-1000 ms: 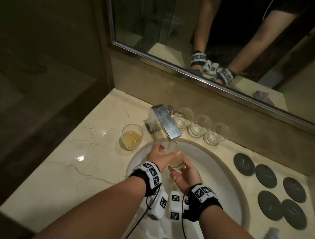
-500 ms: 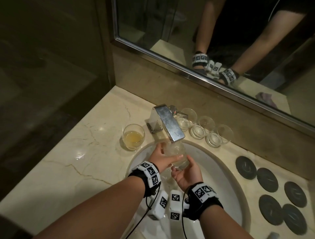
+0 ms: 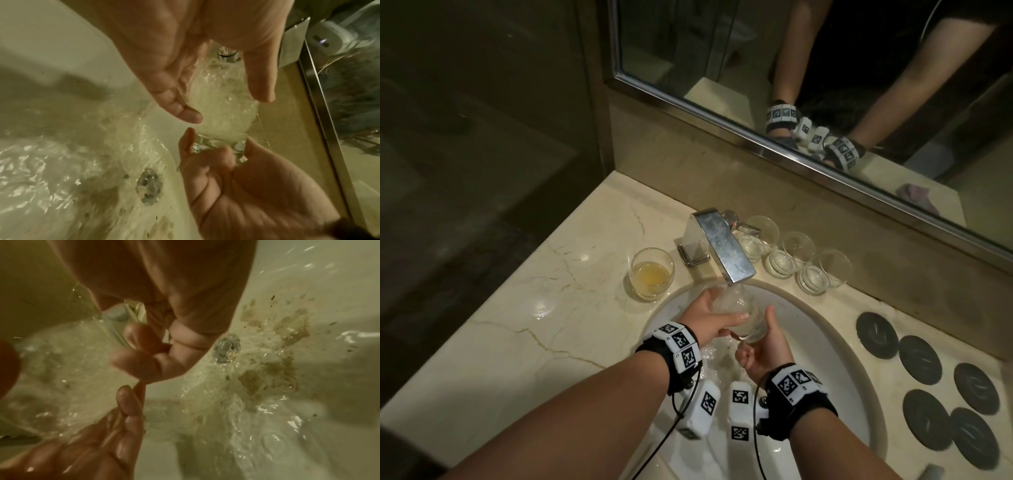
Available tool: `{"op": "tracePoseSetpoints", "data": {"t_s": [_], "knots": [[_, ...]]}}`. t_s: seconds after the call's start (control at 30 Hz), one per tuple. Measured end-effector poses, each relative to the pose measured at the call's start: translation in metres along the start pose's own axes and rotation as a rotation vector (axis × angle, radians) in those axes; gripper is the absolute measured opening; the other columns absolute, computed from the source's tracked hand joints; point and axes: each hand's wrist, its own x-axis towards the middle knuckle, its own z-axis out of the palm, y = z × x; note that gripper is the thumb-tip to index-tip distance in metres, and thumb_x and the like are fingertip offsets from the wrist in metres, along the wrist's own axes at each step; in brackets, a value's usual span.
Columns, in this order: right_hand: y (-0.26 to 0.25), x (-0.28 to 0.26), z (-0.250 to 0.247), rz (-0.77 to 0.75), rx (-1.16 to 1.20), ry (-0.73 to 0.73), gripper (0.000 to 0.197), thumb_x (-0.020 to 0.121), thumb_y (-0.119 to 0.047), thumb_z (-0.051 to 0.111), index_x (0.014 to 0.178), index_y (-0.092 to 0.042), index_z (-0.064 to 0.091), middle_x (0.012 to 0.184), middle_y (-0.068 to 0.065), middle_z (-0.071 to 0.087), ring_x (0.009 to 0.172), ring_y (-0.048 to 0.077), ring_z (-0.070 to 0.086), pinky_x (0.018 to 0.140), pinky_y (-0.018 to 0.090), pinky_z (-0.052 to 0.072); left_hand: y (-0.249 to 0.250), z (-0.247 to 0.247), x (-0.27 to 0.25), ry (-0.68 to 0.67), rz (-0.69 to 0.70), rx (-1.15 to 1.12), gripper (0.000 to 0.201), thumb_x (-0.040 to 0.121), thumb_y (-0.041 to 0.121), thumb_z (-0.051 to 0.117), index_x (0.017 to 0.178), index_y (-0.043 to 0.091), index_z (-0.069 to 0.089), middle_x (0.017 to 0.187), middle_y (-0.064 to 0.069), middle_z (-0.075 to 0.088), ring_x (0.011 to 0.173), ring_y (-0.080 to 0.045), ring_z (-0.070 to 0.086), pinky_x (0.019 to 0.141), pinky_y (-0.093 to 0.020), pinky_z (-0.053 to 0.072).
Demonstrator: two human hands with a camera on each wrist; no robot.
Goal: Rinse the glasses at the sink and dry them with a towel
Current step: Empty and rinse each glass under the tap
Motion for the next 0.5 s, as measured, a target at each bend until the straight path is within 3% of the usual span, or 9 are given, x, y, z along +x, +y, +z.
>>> {"op": "tracePoseSetpoints", "data": {"t_s": [0.1, 0.17, 0.23, 0.3, 0.37, 0.43, 0.5], "knots": [[-0.0046, -0.0031, 0.0085, 0.022, 0.055, 0.033, 0.052, 0.094, -0.053, 0.043, 0.109, -0.005, 0.058, 0.073, 0.013, 0.061, 0.042, 0.014, 0.046, 0.042, 0.023, 0.052, 0.0006, 0.0013, -0.0008, 0.054, 0.019, -0.001, 0.067, 0.065, 0.026, 0.089, 0.122, 0.022, 0.054, 0.121, -0.001, 0.06, 0.102, -0.021, 0.066, 0.081, -0.03, 0.057], [-0.0053, -0.0023, 0.0108, 0.022, 0.122, 0.042, 0.044, 0.093, -0.038, 0.05, 0.118, -0.002, 0.052, 0.072, 0.012, 0.057, 0.045, 0.015, 0.044, 0.045, 0.025, 0.054, 0.0001, 0.0018, -0.0005, 0.083, 0.021, -0.014, 0.065, 0.066, 0.031, 0.088, 0.12, 0.024, 0.053, 0.123, 0.005, 0.055, 0.102, -0.019, 0.064, 0.084, -0.03, 0.057], [-0.0025, 0.001, 0.0073, 0.011, 0.089, 0.046, 0.056, 0.092, -0.045, 0.053, 0.13, -0.004, 0.05, 0.071, 0.008, 0.059, 0.038, 0.01, 0.044, 0.043, 0.023, 0.052, -0.0018, 0.0018, 0.0004, 0.053, 0.009, -0.05, 0.073, 0.058, 0.04, 0.09, 0.12, 0.028, 0.052, 0.129, 0.003, 0.051, 0.106, -0.02, 0.063, 0.084, -0.031, 0.057], [0.0008, 0.0034, 0.0018, 0.016, 0.019, 0.037, 0.07, 0.088, -0.062, 0.048, 0.13, -0.005, 0.054, 0.072, 0.007, 0.059, 0.034, 0.006, 0.042, 0.04, 0.021, 0.05, -0.002, 0.0021, 0.0008, 0.018, -0.017, -0.059, 0.085, 0.048, 0.044, 0.092, 0.122, 0.027, 0.054, 0.131, -0.004, 0.054, 0.107, -0.023, 0.064, 0.08, -0.028, 0.056], [-0.0005, 0.0006, 0.0028, 0.018, -0.001, 0.019, 0.072, 0.088, -0.067, 0.044, 0.124, -0.006, 0.057, 0.074, 0.01, 0.064, 0.039, 0.009, 0.048, 0.041, 0.022, 0.052, -0.0005, 0.0035, -0.0009, 0.019, -0.002, -0.066, 0.073, 0.061, 0.03, 0.09, 0.124, 0.021, 0.054, 0.125, -0.004, 0.059, 0.106, -0.023, 0.064, 0.076, -0.026, 0.056], [-0.0039, -0.0029, 0.0081, 0.022, 0.041, 0.011, 0.058, 0.093, -0.055, 0.044, 0.116, -0.004, 0.057, 0.082, 0.015, 0.065, 0.053, 0.018, 0.056, 0.045, 0.025, 0.055, -0.0014, 0.0056, -0.0006, 0.06, -0.002, -0.077, 0.066, 0.069, 0.02, 0.086, 0.125, 0.017, 0.052, 0.122, -0.003, 0.058, 0.104, -0.021, 0.064, 0.074, -0.025, 0.056], [-0.0059, -0.0046, 0.011, 0.002, 0.106, 0.024, 0.042, 0.093, -0.037, 0.051, 0.111, -0.001, 0.056, 0.081, 0.014, 0.059, 0.054, 0.018, 0.053, 0.044, 0.025, 0.054, -0.0017, 0.0062, 0.0001, 0.087, -0.004, -0.1, 0.072, 0.068, 0.024, 0.087, 0.129, 0.015, 0.05, 0.127, -0.006, 0.055, 0.104, -0.022, 0.065, 0.076, -0.026, 0.056]]}}
